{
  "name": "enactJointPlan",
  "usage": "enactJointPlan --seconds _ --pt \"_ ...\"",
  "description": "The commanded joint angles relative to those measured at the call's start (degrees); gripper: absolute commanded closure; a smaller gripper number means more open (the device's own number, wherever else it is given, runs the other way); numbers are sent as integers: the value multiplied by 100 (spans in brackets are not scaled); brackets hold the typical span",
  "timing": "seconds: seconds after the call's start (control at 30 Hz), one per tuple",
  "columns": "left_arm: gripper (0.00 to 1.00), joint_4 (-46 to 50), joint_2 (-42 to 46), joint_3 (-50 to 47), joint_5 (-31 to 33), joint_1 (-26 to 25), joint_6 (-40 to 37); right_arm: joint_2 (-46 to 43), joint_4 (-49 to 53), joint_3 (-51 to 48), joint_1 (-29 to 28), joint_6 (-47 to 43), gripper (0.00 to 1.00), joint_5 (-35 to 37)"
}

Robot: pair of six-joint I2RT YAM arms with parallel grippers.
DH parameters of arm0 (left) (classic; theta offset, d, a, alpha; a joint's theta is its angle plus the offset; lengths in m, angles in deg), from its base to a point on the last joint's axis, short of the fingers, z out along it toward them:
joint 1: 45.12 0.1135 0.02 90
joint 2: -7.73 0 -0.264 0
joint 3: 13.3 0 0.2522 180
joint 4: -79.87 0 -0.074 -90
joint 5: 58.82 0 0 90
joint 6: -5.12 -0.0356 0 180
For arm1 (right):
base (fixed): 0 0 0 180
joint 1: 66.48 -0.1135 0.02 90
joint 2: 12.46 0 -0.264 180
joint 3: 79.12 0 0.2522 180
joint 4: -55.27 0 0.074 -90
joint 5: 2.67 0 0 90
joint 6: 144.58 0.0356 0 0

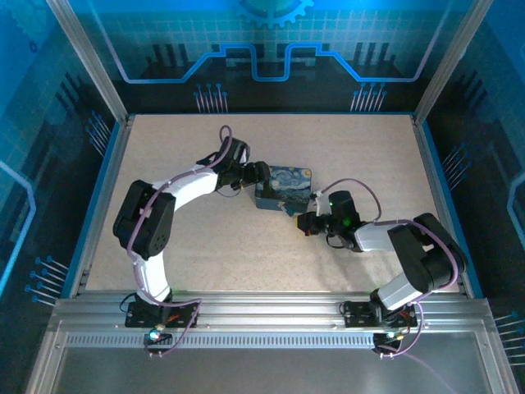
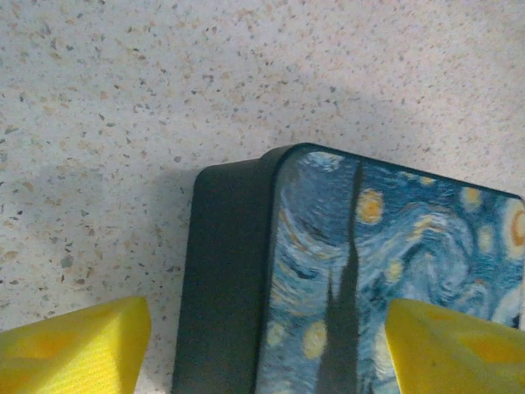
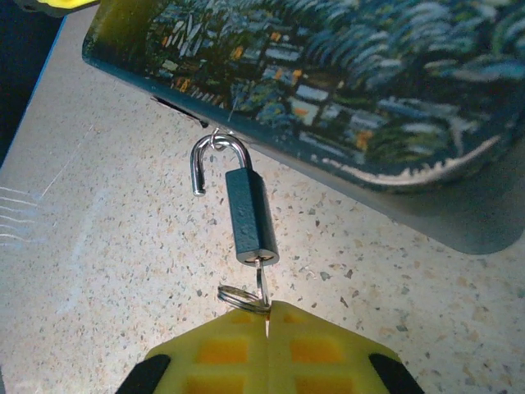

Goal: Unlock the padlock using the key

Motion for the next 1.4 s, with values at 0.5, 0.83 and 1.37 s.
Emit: enactJointPlan --seconds 0.5,0.83,1.37 --pt "30 -152 507 -1296 122 74 142 315 186 2 275 166 100 -472" --pt "30 -297 1294 -2365 179 55 460 540 115 -13 316 211 100 -510" --pt "30 -286 1681 -2674 235 51 518 414 119 -100 446 224 88 -476"
